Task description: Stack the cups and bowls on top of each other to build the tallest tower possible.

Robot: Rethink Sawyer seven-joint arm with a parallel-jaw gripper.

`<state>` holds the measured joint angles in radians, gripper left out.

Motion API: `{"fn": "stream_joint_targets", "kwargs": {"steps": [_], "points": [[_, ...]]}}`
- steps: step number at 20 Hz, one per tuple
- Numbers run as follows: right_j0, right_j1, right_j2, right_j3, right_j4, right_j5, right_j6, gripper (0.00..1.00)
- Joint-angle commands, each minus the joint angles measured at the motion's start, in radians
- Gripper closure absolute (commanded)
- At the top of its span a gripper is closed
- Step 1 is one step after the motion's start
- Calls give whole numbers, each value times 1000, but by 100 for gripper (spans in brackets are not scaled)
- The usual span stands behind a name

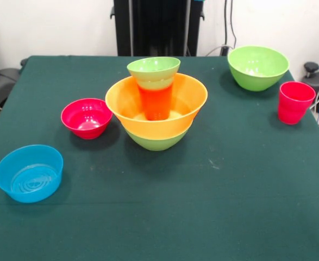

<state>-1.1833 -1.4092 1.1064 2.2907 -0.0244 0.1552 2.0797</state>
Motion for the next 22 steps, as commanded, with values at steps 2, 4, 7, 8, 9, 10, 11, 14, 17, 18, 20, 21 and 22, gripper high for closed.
{"fn": "stream_joint_targets", "kwargs": {"steps": [2,4,7,8,9,10,11,14,17,18,20,21,22], "points": [[9,68,53,96,-139,-29,-22,100],[28,87,19,85,-166,-28,-18,100],[67,121,-50,59,-214,-19,-16,100],[81,130,-73,51,-231,-13,-13,100],[94,142,-97,41,-250,-13,-14,100],[108,155,-122,32,-270,-14,-11,100],[120,165,-142,25,-287,-20,-8,100],[131,192,-167,13,-315,-32,-2,100],[126,195,-160,9,-321,-27,4,100],[122,202,-154,8,-324,-29,4,100],[113,218,-146,7,-333,-30,2,100],[105,225,-139,10,-335,-31,2,100],[96,232,-130,12,-337,-30,0,100]]}}
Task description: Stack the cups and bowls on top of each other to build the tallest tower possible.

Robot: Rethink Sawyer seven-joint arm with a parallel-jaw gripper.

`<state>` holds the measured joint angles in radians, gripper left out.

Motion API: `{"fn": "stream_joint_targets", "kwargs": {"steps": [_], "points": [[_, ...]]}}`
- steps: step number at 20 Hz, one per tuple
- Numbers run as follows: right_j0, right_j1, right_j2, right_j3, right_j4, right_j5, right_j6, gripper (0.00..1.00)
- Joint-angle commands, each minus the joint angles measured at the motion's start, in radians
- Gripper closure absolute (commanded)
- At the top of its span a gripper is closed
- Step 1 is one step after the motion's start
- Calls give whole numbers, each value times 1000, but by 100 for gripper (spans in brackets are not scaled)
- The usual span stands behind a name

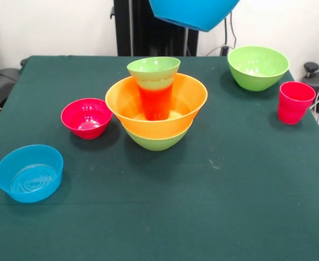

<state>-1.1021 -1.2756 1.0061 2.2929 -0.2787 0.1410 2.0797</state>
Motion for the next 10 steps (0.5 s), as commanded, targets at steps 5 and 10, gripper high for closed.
{"fn": "stream_joint_targets", "kwargs": {"steps": [5,10], "points": [[-27,129,4,23,-77,3,-7,100],[-28,149,-18,30,-86,7,-3,100]]}}
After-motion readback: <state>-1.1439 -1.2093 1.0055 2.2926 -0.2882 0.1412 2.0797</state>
